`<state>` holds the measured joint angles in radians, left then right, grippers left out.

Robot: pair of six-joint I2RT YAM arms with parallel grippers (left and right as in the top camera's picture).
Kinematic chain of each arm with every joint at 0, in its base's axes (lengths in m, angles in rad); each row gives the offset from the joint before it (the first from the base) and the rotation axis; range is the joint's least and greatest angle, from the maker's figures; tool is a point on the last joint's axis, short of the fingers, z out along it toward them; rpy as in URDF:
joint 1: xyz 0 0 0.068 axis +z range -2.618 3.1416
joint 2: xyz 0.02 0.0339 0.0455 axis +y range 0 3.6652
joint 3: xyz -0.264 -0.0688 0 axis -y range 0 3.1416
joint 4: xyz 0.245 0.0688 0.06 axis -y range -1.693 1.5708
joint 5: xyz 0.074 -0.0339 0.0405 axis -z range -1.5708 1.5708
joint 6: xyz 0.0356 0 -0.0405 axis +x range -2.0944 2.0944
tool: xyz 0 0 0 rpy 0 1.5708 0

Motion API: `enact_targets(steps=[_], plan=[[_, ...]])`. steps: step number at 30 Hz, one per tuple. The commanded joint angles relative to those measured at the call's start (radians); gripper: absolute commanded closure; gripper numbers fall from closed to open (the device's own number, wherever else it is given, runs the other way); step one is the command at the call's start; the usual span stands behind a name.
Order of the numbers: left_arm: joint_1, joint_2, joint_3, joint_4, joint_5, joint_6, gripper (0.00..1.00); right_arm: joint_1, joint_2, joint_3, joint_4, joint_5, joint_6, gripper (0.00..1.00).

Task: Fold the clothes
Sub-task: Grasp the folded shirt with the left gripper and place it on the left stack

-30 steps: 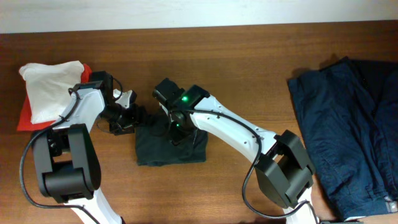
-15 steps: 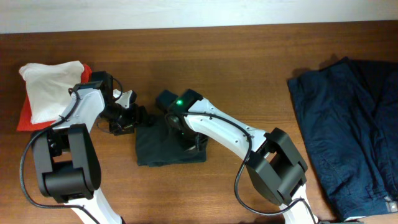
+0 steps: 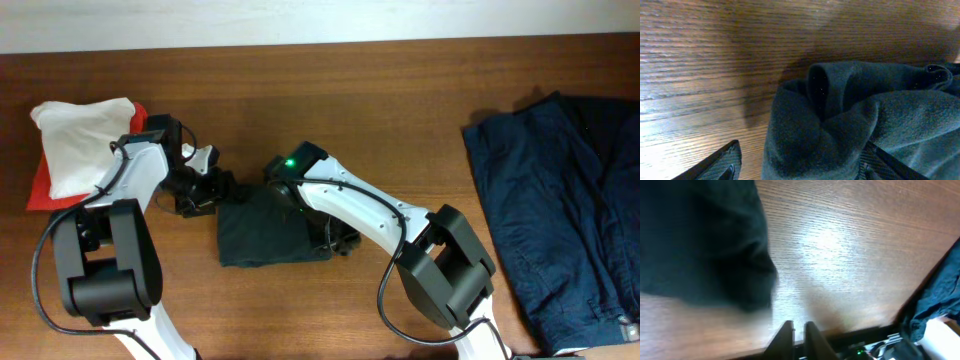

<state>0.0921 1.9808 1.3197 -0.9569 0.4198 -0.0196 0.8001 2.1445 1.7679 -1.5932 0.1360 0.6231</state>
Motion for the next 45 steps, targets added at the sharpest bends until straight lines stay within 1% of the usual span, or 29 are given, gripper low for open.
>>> enact_targets(steps=[1, 3, 4, 5, 7, 9, 12, 13, 14, 17, 19, 20, 22, 23, 24, 26, 27, 28, 30, 32, 33, 34, 35, 36, 37, 38, 39, 41, 45], plan=[[0.003, 0.008, 0.068, -0.014, -0.025, 0.012, 0.28, -0.034, -0.003, -0.002, -0.016, 0.024, 0.049, 0.84], [0.003, 0.005, 0.15, -0.024, -0.025, 0.012, 0.27, -0.092, -0.05, -0.002, -0.008, 0.008, 0.043, 0.84], [0.003, 0.005, 0.182, -0.023, -0.025, 0.012, 0.27, -0.136, -0.094, -0.002, 0.042, -0.066, -0.043, 0.85], [0.003, 0.005, 0.19, -0.021, -0.025, 0.012, 0.27, -0.166, -0.121, -0.002, 0.116, -0.214, -0.181, 0.85], [0.002, 0.005, 0.187, -0.02, -0.025, 0.012, 0.27, -0.208, -0.13, -0.002, 0.196, -0.495, -0.38, 0.84], [-0.002, 0.006, 0.18, -0.019, -0.038, 0.013, 0.28, -0.209, -0.119, -0.003, 0.222, -0.566, -0.436, 0.84], [-0.024, 0.007, 0.124, 0.021, -0.078, 0.013, 0.37, -0.198, -0.098, -0.006, 0.232, -0.566, -0.435, 0.84], [-0.027, 0.009, 0.101, 0.033, -0.114, 0.012, 0.42, -0.198, -0.087, -0.023, 0.248, -0.566, -0.435, 0.84], [-0.027, 0.014, 0.071, 0.045, -0.166, 0.012, 0.44, -0.198, -0.08, -0.056, 0.272, -0.571, -0.431, 0.84], [-0.027, 0.034, 0.011, 0.078, -0.202, 0.012, 0.44, -0.2, -0.079, -0.164, 0.352, -0.57, -0.427, 0.84], [-0.026, 0.051, -0.017, 0.075, -0.266, 0.012, 0.45, -0.2, -0.079, -0.23, 0.423, -0.569, -0.428, 0.84], [-0.026, 0.062, -0.031, 0.069, -0.296, 0.012, 0.45, -0.2, -0.079, -0.292, 0.495, -0.55, -0.424, 0.83], [-0.024, 0.066, -0.068, 0.031, -0.298, 0.011, 0.45, -0.204, -0.079, -0.367, 0.575, -0.433, -0.419, 0.83], [-0.021, 0.066, -0.084, -0.038, -0.307, -0.013, 0.45, -0.227, -0.079, -0.372, 0.59, -0.272, -0.359, 0.83], [-0.017, 0.066, -0.096, -0.079, -0.312, -0.019, 0.45, -0.249, -0.079, -0.367, 0.613, -0.216, -0.353, 0.83], [-0.018, 0.066, -0.114, -0.131, -0.29, -0.022, 0.45, -0.303, -0.079, -0.344, 0.674, -0.179, -0.357, 0.8], [-0.018, 0.066, -0.116, -0.167, -0.195, -0.019, 0.48, -0.347, -0.079, -0.286, 0.693, -0.18, -0.373, 0.8], [-0.018, 0.064, -0.116, -0.188, -0.113, 0.01, 0.58, -0.362, -0.079, -0.234, 0.678, -0.191, -0.407, 0.75], [-0.017, 0.033, -0.108, -0.188, -0.068, 0.009, 0.61, -0.363, -0.079, -0.083, 0.558, -0.18, -0.47, 0.72], [-0.017, -0.043, -0.064, -0.176, -0.067, 0.014, 0.63, -0.364, -0.081, 0.082, 0.422, -0.145, -0.469, 0.72], [-0.017, -0.1, -0.016, -0.153, -0.056, 0.045, 0.63, -0.364, -0.087, 0.179, 0.341, -0.113, -0.465, 0.72], [-0.017, -0.148, 0.034, -0.098, -0.01, 0.101, 0.44, -0.364, -0.099, 0.251, 0.279, -0.082, -0.449, 0.72], [-0.017, -0.158, 0.068, -0.043, 0.062, 0.16, 0.38, -0.364, -0.115, 0.309, 0.225, -0.071, -0.446, 0.71], [-0.018, -0.15, 0.072, 0.021, 0.191, 0.232, 0.32, -0.364, -0.131, 0.349, 0.185, -0.071, -0.446, 0.71], [-0.025, -0.134, 0.072, 0.058, 0.277, 0.262, 0.3, -0.364, -0.145, 0.359, 0.164, -0.071, -0.447, 0.71], [-0.037, -0.109, 0.072, 0.089, 0.341, 0.262, 0.25, -0.364, -0.151, 0.359, 0.149, -0.071, -0.447, 0.71], [-0.053, -0.072, 0.072, 0.108, 0.385, 0.299, 0.22, -0.364, -0.152, 0.359, 0.127, -0.071, -0.447, 0.7], [-0.098, 0.026, 0.072, 0.183, 0.397, 0.306, 0.13, -0.364, -0.152, 0.359, 0.097, -0.071, -0.446, 0.71], [-0.152, 0.191, 0.072, 0.269, 0.486, 0.306, 0.13, -0.364, -0.152, 0.359, 0.066, -0.071, -0.446, 0.71]])
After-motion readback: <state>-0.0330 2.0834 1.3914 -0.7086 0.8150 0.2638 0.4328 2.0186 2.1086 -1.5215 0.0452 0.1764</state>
